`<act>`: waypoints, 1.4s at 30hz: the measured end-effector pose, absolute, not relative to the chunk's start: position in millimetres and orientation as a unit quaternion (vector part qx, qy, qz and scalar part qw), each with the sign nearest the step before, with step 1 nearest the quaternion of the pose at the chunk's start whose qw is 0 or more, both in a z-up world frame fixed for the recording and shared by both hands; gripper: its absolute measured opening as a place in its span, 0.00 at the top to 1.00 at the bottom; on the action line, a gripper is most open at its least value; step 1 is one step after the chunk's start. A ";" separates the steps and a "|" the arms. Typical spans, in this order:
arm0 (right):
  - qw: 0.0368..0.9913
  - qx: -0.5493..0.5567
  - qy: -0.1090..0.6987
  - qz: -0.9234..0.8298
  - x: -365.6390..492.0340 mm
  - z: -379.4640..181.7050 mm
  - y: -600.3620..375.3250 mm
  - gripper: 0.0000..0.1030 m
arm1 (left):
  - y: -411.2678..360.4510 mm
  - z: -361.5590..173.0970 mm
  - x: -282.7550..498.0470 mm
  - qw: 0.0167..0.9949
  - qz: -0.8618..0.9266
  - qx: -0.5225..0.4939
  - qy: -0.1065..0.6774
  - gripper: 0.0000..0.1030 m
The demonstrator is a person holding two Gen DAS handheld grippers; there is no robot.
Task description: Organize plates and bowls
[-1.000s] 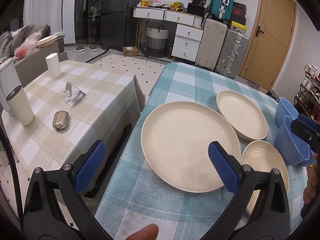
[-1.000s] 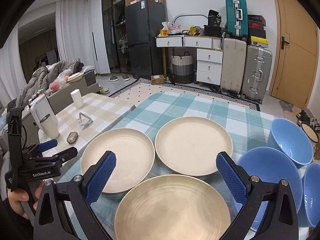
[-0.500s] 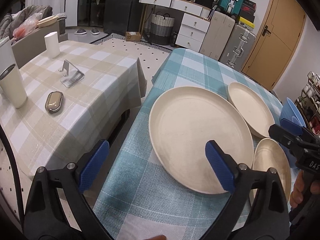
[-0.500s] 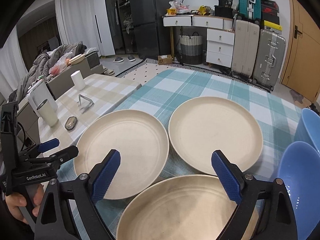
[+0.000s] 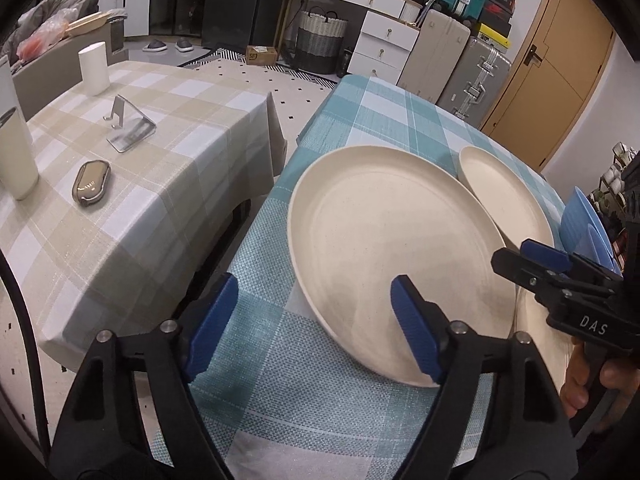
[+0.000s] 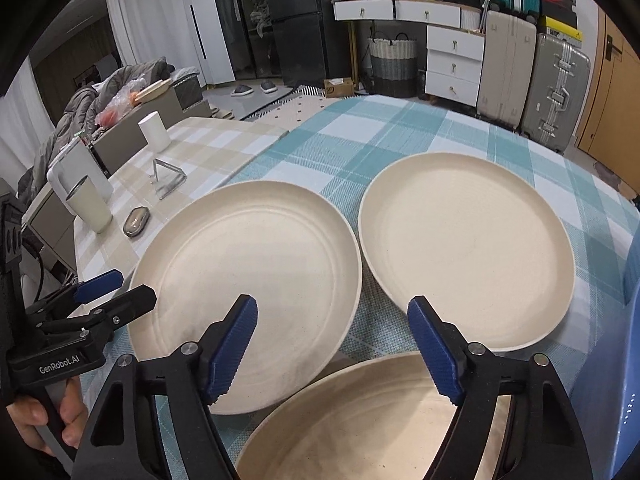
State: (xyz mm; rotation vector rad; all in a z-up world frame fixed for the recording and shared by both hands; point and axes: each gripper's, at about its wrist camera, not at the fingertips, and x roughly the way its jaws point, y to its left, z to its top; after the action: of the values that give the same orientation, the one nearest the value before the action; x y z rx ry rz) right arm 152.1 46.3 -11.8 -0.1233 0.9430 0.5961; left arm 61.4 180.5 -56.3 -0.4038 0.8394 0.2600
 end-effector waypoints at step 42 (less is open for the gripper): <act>0.854 -0.060 0.449 0.255 153.2 -12.2 51.6 0.88 | 173.1 -39.1 47.6 0.894 0.127 -0.172 0.393 0.80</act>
State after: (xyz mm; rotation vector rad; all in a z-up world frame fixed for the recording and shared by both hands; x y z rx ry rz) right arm 153.2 51.6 -12.2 -0.1256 0.9454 0.5371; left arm 47.6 173.1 -39.1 -0.3557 0.8144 0.2643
